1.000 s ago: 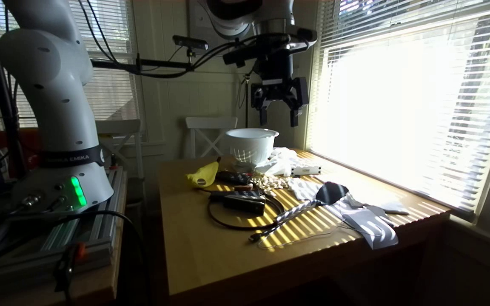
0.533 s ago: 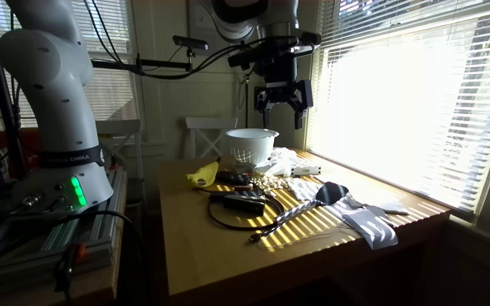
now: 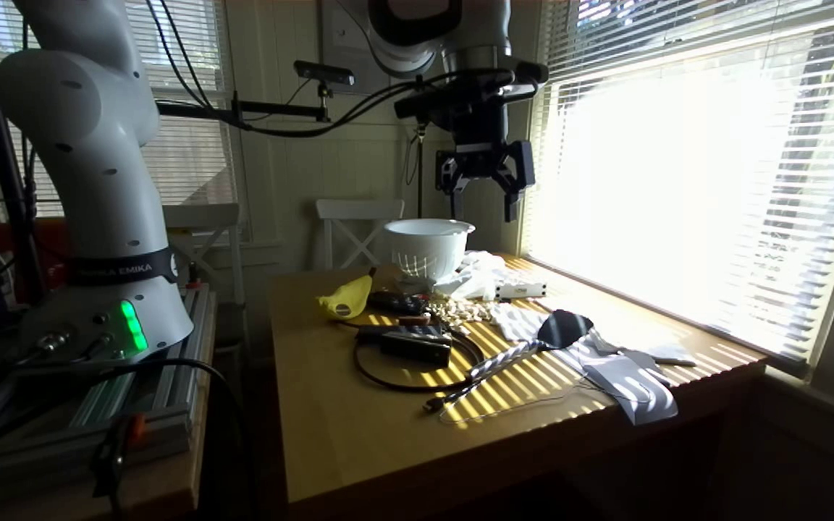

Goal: Scoop up the letter blocks with the spatula and put them into the colander

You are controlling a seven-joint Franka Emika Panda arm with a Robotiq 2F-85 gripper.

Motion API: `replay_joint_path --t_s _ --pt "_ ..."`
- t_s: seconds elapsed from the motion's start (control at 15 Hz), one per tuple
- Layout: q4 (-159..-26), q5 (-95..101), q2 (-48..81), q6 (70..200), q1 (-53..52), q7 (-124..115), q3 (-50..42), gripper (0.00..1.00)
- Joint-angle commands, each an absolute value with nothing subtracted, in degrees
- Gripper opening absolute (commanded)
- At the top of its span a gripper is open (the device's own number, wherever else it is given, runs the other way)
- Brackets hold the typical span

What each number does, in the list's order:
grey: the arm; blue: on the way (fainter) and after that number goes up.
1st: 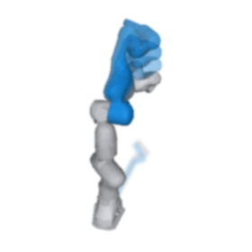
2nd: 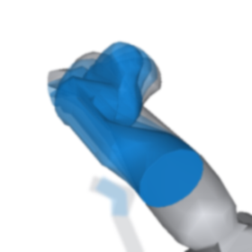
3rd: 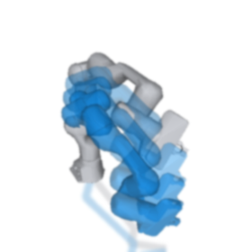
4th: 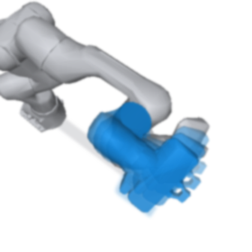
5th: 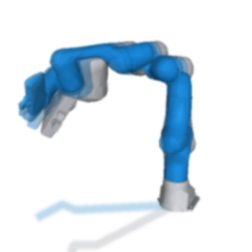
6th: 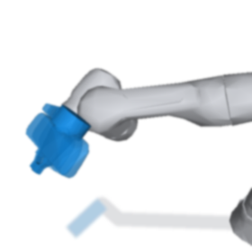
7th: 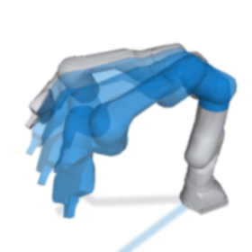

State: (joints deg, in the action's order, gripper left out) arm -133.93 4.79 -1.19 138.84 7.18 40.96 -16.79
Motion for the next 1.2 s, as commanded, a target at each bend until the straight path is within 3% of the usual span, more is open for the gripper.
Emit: replay_joint_path --t_s 0.0,0.07,0.53,1.13 --pt "-126.6 1.6 7.6 137.9 8.3 44.7 -13.8 1.00" --pt "-131.3 3.9 2.2 138.7 9.0 41.7 -13.6 1.00" --pt "-127.3 3.6 7.3 138.6 9.4 42.6 -12.4 1.00" --pt "-113.2 2.0 29.1 135.0 8.3 32.5 -4.4 1.00"
